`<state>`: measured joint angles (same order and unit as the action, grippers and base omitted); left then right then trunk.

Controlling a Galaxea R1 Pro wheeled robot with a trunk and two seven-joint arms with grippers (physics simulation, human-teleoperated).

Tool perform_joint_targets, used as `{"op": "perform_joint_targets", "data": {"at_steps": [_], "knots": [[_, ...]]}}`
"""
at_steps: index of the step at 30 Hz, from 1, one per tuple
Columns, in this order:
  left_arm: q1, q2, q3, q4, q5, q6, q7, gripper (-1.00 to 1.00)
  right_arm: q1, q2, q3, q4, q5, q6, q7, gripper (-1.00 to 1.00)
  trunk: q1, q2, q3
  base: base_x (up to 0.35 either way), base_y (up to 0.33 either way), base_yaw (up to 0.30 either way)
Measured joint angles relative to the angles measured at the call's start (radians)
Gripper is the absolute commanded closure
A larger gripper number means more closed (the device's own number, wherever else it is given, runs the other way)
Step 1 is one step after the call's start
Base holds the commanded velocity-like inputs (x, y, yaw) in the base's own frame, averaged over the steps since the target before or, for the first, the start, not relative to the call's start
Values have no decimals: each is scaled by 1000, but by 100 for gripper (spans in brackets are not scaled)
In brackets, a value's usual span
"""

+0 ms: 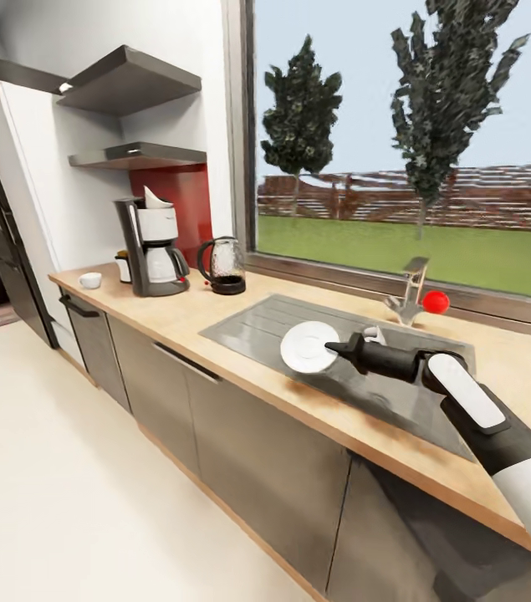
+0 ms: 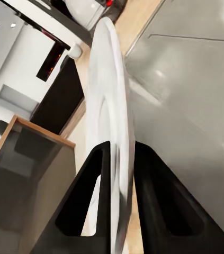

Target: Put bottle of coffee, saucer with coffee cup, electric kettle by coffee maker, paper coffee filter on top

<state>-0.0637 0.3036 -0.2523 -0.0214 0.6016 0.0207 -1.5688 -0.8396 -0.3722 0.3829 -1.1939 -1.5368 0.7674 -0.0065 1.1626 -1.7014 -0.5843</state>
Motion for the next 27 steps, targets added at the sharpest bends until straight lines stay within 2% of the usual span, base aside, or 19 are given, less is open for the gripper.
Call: {"op": "perform_joint_targets", "data": {"at_steps": [23, 27], "knots": [[0, 0, 0, 0, 0, 0, 0, -100, 0, 2, -1, 2, 0, -1, -1, 100, 0, 0, 0, 209, 254, 268], [0, 0, 0, 0, 0, 0, 0, -100, 0, 2, -1, 3, 0, -1, 0, 100, 0, 0, 0, 229, 262, 145]]}}
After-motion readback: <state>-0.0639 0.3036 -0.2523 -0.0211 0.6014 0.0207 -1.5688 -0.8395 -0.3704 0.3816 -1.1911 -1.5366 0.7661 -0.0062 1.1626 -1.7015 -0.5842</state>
